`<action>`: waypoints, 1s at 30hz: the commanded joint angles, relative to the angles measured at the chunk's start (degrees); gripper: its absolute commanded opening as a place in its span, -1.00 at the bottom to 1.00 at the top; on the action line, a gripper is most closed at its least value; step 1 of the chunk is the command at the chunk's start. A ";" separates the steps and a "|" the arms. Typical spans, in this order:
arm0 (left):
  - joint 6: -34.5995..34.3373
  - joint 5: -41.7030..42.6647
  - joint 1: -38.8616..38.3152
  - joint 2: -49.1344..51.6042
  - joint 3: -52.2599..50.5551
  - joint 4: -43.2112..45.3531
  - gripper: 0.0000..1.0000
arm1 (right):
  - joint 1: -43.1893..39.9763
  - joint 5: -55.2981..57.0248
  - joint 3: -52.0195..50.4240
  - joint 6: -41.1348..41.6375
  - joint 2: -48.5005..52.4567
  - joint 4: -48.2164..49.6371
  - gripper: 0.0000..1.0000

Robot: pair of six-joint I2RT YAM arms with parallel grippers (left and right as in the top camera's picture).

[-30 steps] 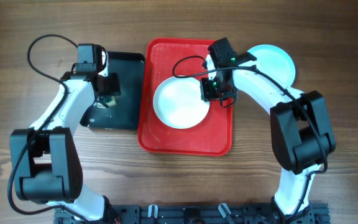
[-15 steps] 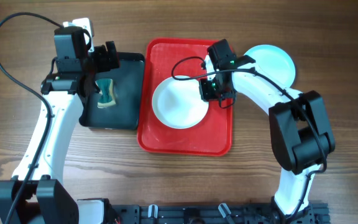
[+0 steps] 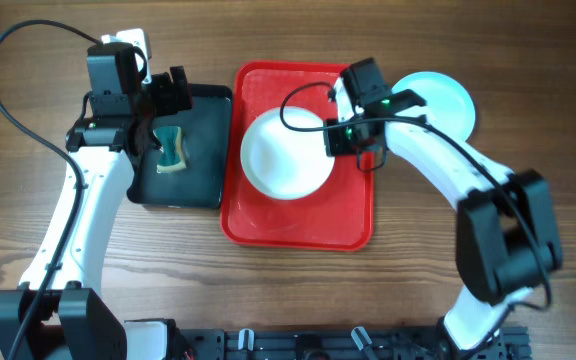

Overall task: Clean dirty plates on tray and stack at the side
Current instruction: 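Lift the white plate by its rim with the right gripper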

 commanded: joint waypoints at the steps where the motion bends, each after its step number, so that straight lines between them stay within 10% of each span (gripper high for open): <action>1: -0.13 -0.35 0.42 0.33 0.24 -0.02 1.00 | 0.09 2.45 1.86 -0.33 -5.33 2.58 -0.91; 21: -0.13 -0.35 0.42 0.33 0.24 -0.02 1.00 | 15.21 16.39 1.84 9.92 0.17 27.28 -0.91; 30: -0.13 -0.35 0.42 0.33 0.24 -0.02 1.00 | 20.46 24.37 1.84 -2.40 4.87 36.33 -0.91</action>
